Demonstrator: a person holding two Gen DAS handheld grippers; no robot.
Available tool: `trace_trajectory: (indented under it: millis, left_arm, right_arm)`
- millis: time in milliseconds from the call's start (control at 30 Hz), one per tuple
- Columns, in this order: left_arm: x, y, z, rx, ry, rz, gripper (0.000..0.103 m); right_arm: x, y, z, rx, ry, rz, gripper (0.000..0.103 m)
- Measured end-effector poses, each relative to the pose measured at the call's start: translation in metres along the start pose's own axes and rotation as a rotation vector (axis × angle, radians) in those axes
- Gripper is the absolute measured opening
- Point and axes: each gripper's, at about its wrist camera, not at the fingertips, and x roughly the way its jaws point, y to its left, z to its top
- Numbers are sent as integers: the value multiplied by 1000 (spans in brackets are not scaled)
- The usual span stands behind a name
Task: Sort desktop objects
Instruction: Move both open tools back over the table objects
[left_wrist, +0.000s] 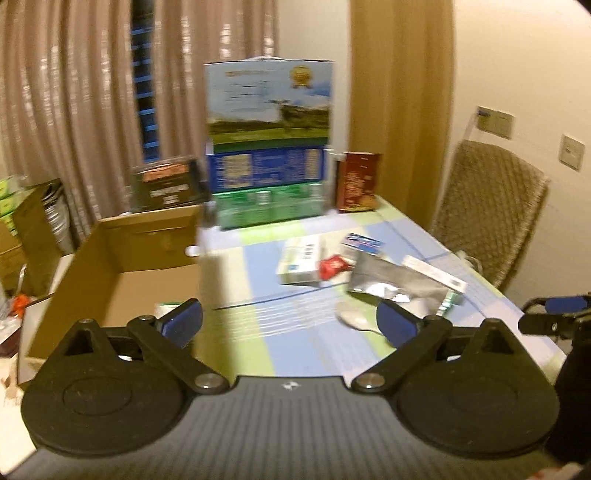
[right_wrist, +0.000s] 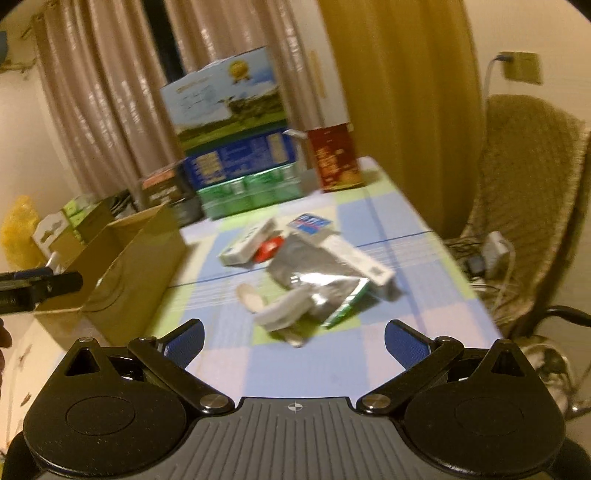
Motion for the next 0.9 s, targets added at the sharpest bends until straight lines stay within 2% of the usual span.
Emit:
trace_trajectory:
  millis: [167, 433, 667, 800, 900]
  left_arm:
    - [9, -28, 0, 28, 12, -48, 99]
    - [12, -47, -1, 46, 18, -79, 101]
    - [24, -56, -5, 42, 63, -75, 101]
    - [32, -60, -8, 35, 95, -82, 101]
    - [40, -67, -11, 67, 115, -87, 101]
  right_arm:
    - [-17, -15, 3, 19, -30, -38, 101]
    - [-23, -24, 7, 31, -69, -63, 101]
    - [-9, -35, 11, 53, -61, -41, 101]
    - [2, -37, 13, 27, -49, -29, 101]
    - [14, -40, 15, -1, -35, -23, 101]
